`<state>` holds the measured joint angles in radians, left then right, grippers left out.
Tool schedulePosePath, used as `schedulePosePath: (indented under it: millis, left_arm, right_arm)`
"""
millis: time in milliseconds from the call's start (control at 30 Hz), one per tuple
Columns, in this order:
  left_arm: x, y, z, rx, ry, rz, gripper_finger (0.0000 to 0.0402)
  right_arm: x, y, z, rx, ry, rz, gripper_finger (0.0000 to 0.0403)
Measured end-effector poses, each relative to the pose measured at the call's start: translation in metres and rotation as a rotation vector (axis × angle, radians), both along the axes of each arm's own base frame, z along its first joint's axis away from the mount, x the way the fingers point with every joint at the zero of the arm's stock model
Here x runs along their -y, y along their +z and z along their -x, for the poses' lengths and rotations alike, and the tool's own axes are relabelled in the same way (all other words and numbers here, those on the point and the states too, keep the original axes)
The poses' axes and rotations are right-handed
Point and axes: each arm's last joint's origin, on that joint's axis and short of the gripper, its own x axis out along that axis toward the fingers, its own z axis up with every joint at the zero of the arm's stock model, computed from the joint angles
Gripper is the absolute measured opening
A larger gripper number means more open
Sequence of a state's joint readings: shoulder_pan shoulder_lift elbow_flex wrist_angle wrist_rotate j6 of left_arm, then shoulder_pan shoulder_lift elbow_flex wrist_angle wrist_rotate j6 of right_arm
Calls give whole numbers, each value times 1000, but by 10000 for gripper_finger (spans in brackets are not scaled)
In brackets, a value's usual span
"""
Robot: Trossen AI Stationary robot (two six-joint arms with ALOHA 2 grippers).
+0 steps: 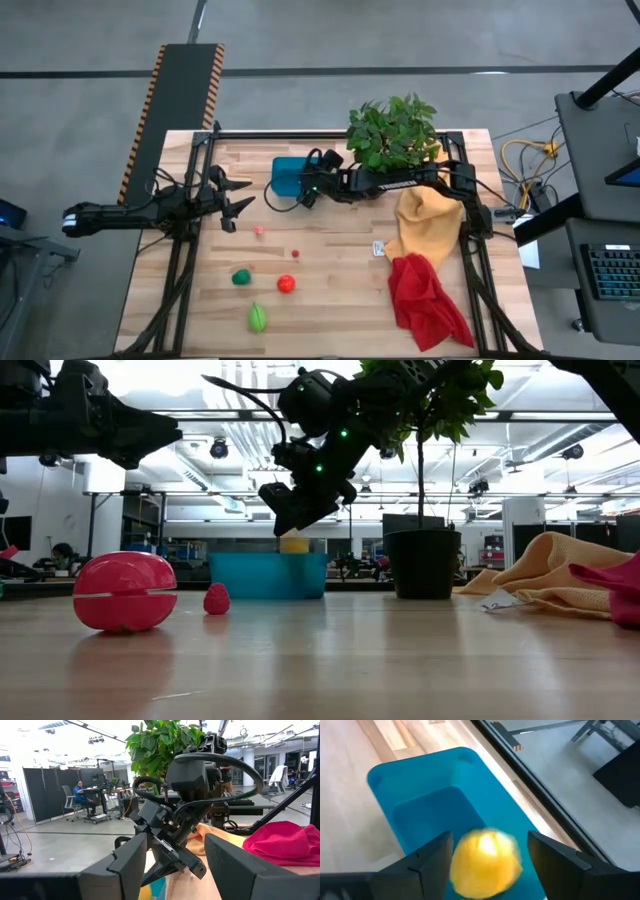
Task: Pick and placing Produce into tupperware
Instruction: Put the peach into the bin
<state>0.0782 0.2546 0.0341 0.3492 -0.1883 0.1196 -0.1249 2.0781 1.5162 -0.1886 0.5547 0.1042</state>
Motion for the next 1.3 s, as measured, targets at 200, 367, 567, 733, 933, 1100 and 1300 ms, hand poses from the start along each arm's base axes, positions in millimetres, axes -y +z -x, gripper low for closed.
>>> schedulePosePath:
  millis: [200,367,567,733,933,1100,1300]
  left_arm:
    - [0,0,0,0,0,0,187]
    - [0,0,0,0,0,0,187]
    - [0,0,0,-2,0,0,187]
    - [0,0,0,-3,0,0,187]
    - [0,-2,0,-23,1,2,187]
    - [0,-3,0,-26,3,2,187]
    - [0,-3,0,-26,5,2,187]
  right_arm:
    - [-3,2,1,-2,16,-10,251]
    - [-21,29,4,70,96,-50,248]
    - [-74,82,17,210,406,-180,237]
    - [-132,123,41,285,653,-119,226]
    - [-169,136,88,301,754,-109,210]
    - [-179,120,134,266,739,-93,197]
    - [-174,106,188,402,763,-70,177]
